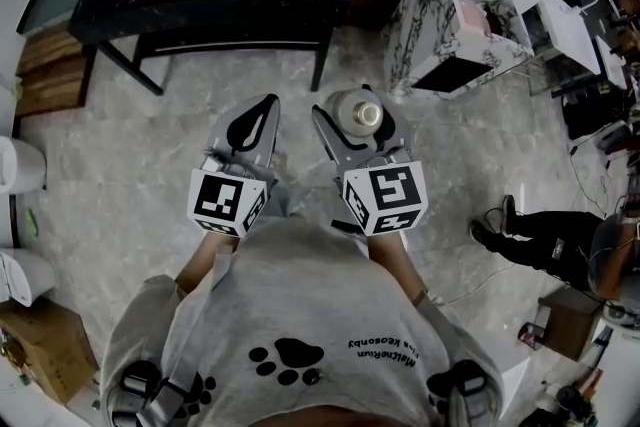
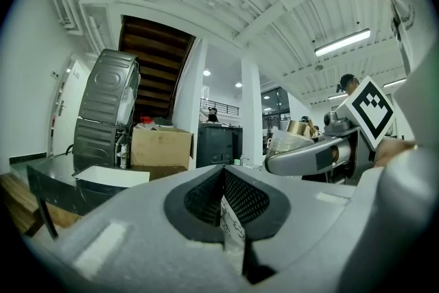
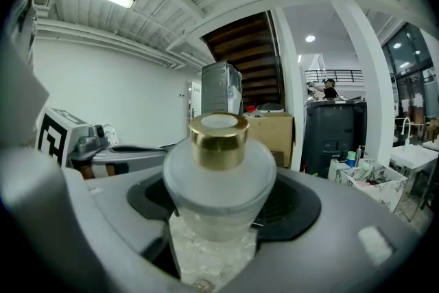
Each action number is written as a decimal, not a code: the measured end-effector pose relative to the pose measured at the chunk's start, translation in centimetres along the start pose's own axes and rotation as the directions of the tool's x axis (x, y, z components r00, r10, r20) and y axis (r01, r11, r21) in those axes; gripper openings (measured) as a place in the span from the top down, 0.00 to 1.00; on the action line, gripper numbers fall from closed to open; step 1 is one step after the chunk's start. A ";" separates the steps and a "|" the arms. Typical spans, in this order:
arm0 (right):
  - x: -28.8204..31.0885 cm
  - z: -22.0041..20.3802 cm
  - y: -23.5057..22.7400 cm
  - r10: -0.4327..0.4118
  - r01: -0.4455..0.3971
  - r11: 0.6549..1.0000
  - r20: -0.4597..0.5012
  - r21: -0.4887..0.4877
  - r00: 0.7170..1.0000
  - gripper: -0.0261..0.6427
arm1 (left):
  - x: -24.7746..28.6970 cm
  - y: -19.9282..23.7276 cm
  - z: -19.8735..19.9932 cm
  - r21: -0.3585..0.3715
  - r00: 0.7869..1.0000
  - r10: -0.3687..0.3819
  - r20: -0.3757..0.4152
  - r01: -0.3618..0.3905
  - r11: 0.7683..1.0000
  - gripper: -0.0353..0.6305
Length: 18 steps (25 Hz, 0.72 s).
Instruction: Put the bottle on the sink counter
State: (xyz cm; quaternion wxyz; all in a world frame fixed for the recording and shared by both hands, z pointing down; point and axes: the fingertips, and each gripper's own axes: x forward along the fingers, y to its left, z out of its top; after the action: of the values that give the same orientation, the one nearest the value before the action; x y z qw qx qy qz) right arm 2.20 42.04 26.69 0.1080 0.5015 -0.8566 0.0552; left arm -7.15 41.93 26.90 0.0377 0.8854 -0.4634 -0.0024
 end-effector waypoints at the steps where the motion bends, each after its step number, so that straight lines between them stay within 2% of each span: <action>1: 1.0 0.2 -0.4 -0.003 0.003 1.000 0.000 0.003 1.000 0.46 | 0.8 0.7 0.0 0.000 1.000 -0.004 -0.001 0.004 1.000 0.94; 13: 12.7 2.6 -4.7 -0.040 0.040 0.999 -0.007 0.023 0.999 0.46 | 10.1 9.9 0.5 0.002 0.999 -0.046 -0.024 0.046 0.999 0.94; 18: 16.3 3.6 -6.3 -0.070 0.070 0.997 -0.017 0.021 0.997 0.46 | 13.6 12.6 1.2 0.008 0.996 -0.085 -0.013 0.085 0.996 0.94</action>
State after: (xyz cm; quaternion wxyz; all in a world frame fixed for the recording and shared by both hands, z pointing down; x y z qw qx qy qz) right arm -0.53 24.38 27.06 0.1113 0.5320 -0.8369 0.0645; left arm -9.78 23.52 26.99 0.0368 0.9045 -0.4249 0.0032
